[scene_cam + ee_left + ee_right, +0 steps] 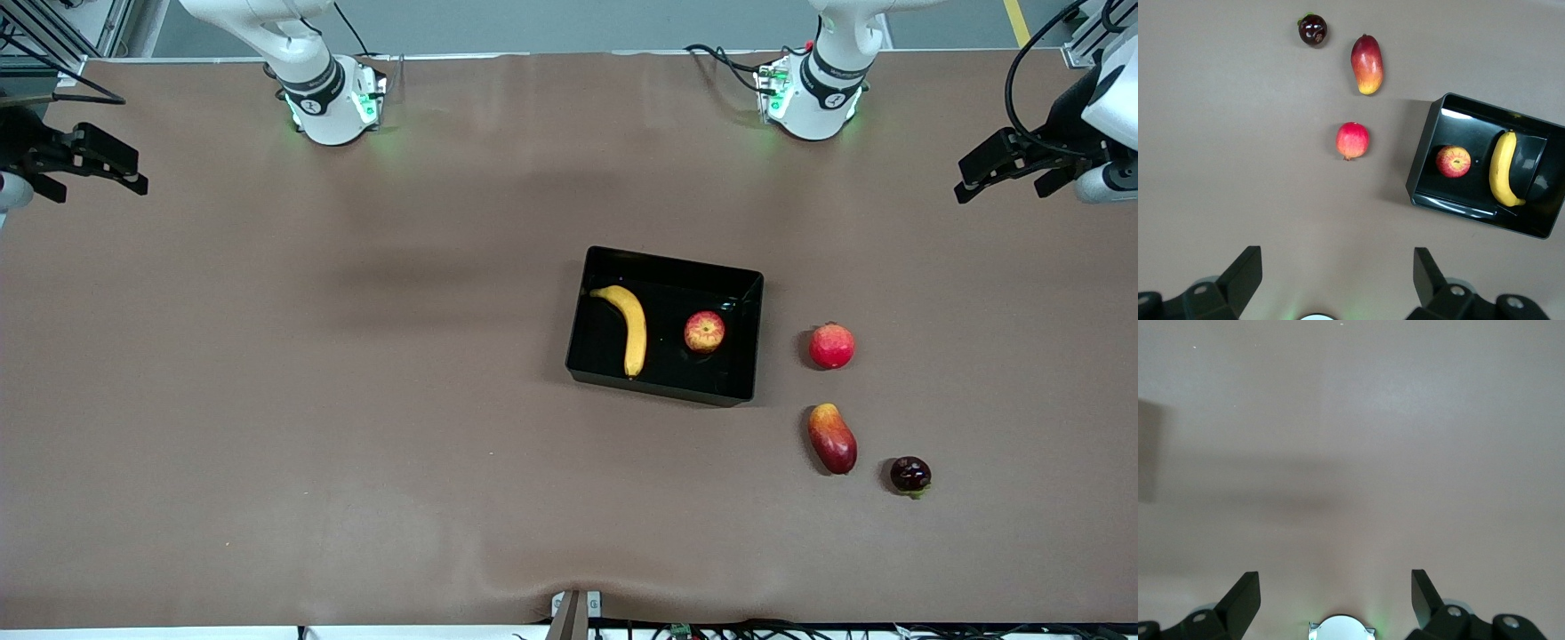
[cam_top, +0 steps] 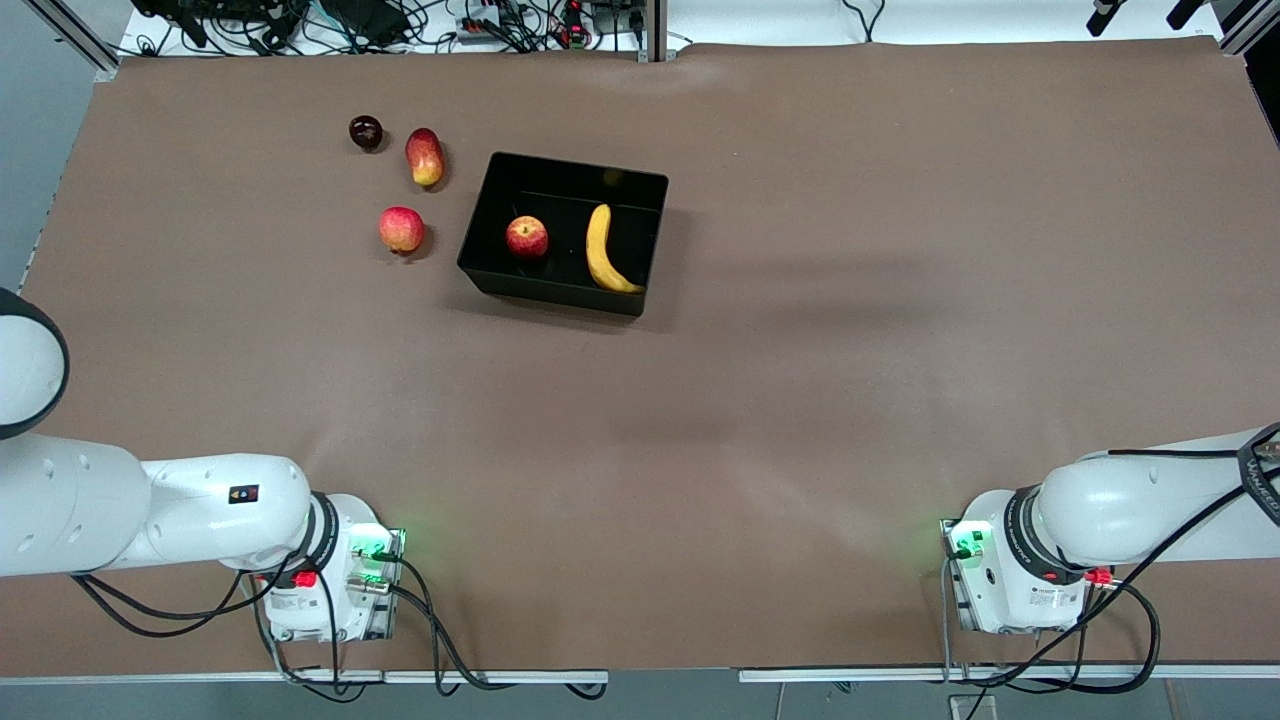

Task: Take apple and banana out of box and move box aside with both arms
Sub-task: 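Reach the left gripper toward the red-yellow apple in the black box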

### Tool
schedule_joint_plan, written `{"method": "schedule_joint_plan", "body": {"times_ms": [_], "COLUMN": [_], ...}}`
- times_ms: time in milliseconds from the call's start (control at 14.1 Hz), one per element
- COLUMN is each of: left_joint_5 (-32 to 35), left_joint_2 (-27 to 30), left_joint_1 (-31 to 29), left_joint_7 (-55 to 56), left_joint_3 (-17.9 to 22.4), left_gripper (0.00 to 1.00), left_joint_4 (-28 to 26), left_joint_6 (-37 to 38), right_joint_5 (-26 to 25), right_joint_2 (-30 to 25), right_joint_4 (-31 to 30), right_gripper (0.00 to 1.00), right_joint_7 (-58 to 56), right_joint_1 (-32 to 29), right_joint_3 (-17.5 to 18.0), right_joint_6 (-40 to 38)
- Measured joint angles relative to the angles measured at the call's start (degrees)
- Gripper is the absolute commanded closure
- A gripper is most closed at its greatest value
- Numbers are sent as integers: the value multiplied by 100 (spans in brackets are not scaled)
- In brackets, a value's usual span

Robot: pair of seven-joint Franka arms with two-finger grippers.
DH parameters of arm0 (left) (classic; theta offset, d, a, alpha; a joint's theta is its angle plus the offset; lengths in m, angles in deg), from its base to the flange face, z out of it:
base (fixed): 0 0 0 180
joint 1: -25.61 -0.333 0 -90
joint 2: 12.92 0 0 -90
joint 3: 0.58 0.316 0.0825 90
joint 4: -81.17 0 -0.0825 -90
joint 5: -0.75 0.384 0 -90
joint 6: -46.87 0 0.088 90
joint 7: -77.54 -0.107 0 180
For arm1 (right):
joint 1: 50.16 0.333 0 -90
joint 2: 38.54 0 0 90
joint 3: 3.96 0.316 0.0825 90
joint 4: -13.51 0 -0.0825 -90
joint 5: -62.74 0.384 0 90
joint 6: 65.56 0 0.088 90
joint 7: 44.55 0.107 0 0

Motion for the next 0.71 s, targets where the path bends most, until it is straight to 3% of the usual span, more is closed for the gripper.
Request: {"method": "schedule_joint_plan", "body": {"times_ms": [427, 711], "left_joint_5": [321, 331], "left_joint_2": [-413, -1259], "left_joint_1": [77, 588], "left_joint_7": [46, 1597], "left_joint_3": [-48, -256], "left_gripper": [0, 0], "left_joint_4": [168, 192], "left_joint_6": [32, -216], "right_joint_5": [-2, -18], "right_joint_2": [6, 57], "right_joint_4": [-8, -13], "right_gripper": [0, 0], "right_joint_7": [0, 0], "right_joint_1": [1, 16], "right_joint_3": [-7, -4], "right_joint_6": [21, 60]}}
